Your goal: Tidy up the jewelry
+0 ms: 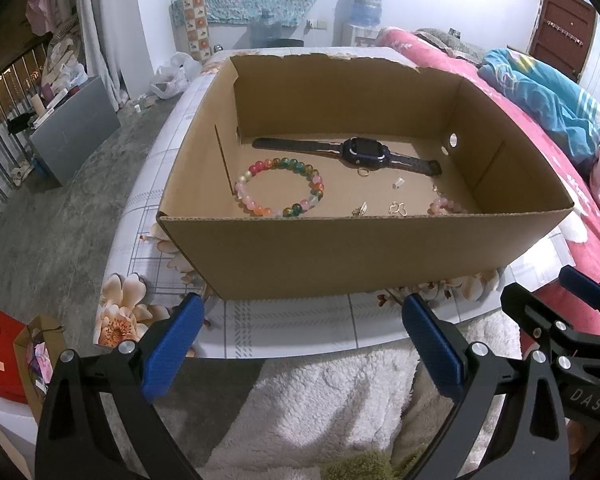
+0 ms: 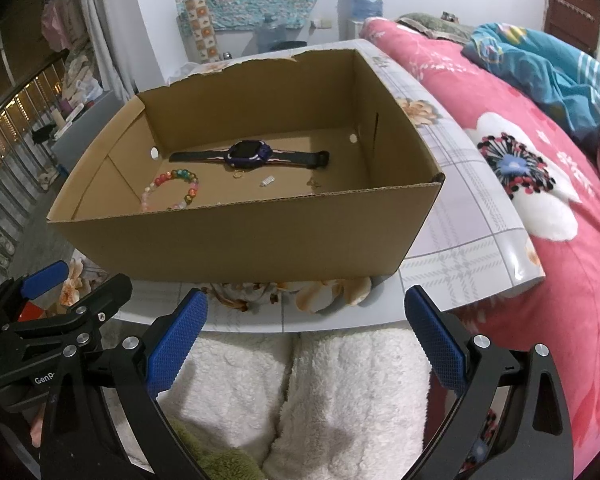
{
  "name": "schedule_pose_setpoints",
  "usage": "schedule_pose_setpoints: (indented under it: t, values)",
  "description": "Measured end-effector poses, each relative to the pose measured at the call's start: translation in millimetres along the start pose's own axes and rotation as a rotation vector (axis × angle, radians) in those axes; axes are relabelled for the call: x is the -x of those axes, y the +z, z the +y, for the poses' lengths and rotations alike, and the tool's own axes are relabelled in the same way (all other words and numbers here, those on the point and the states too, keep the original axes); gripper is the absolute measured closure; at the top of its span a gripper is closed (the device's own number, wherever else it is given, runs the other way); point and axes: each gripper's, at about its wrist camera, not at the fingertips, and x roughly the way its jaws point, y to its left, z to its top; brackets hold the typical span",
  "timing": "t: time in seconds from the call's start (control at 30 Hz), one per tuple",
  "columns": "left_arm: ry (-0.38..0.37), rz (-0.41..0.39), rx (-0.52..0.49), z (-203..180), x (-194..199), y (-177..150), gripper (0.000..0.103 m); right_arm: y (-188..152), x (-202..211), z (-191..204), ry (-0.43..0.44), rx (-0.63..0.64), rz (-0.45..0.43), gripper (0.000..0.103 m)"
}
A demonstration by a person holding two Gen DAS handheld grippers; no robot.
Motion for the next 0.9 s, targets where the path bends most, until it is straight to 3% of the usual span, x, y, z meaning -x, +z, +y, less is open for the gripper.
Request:
schedule_pose_setpoints:
  t: [0.9]
  values:
    - [0.005,0.008,0.001,-0.2,0.8,-0.3,0.006,-1.4,1.4,-2.5,-0.003,-0.001,-0.002,0.008]
